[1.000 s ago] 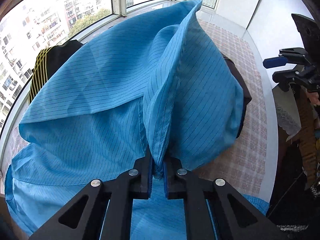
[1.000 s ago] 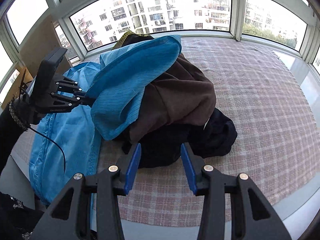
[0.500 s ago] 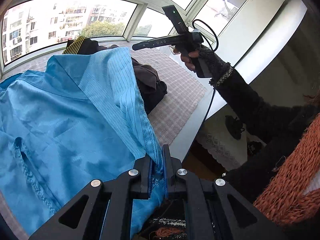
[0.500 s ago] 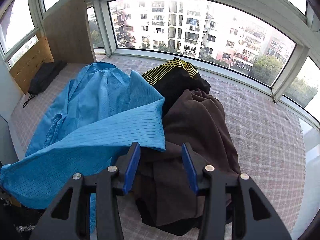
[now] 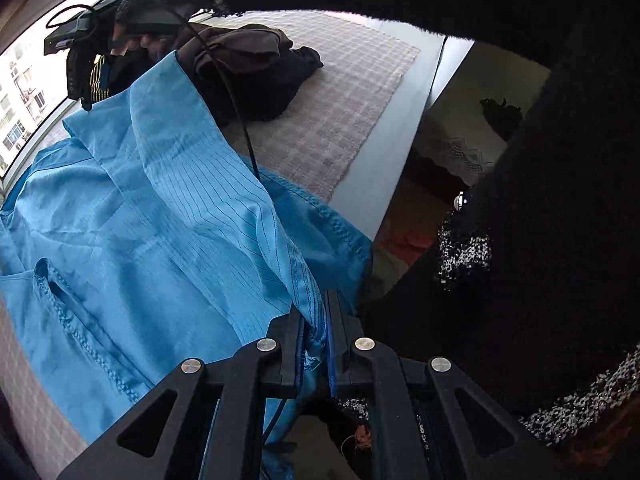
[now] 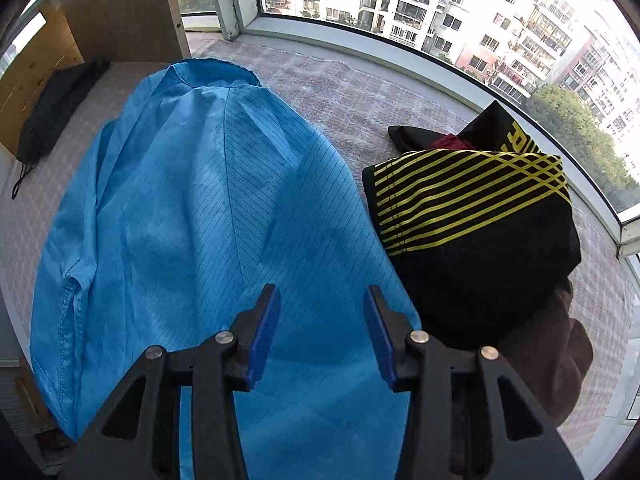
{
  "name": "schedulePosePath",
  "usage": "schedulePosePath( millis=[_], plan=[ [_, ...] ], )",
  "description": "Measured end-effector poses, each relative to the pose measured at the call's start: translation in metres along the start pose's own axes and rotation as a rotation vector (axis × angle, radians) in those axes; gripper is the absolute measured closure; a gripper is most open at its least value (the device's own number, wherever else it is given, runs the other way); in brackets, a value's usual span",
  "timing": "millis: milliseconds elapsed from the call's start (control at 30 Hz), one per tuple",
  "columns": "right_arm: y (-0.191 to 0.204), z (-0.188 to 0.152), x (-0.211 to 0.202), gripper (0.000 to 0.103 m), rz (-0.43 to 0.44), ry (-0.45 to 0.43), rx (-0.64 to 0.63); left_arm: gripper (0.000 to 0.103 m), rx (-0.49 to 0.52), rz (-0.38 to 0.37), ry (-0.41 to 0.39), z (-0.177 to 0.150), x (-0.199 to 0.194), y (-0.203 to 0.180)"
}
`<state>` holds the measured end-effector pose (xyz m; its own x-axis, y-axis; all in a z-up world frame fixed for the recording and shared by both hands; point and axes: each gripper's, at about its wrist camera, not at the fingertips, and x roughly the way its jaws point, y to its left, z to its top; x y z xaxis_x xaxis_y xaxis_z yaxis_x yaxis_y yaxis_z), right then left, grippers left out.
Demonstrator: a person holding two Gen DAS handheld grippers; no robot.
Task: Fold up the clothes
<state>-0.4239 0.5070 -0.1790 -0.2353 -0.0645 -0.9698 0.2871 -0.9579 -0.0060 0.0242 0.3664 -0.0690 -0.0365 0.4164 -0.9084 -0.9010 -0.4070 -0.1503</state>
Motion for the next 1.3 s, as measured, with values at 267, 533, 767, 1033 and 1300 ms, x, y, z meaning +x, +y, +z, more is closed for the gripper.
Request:
schedulePosePath(
  millis=[267,533,767,1033,1300],
  plan=[
    [0.010,0.046,0.056,0.060,-0.031,0.131,0.193,0.095,-0.047,0.023,0.026,-0.012,0.007,0.007],
    [0.023,0.058,0.078,0.060,-0.143,0.175,0.181,0.095,-0.013,0.013,0.035,-0.013,0.009,-0.001],
    [-0.004,0.040,0.063,0.099,-0.037,0.078,0.274,0.095,-0.026,0.021,0.023,-0.015,0.003,0.003],
    [-0.021,0.044,0.033,0.097,0.004,0.005,0.311,0.094,0.000,0.000,0.018,-0.012,0.002,0.006],
    [0.000,0.047,0.058,0.095,-0.035,0.069,0.202,0.094,0.009,-0.035,0.002,-0.016,-0.013,0.000]
  ],
)
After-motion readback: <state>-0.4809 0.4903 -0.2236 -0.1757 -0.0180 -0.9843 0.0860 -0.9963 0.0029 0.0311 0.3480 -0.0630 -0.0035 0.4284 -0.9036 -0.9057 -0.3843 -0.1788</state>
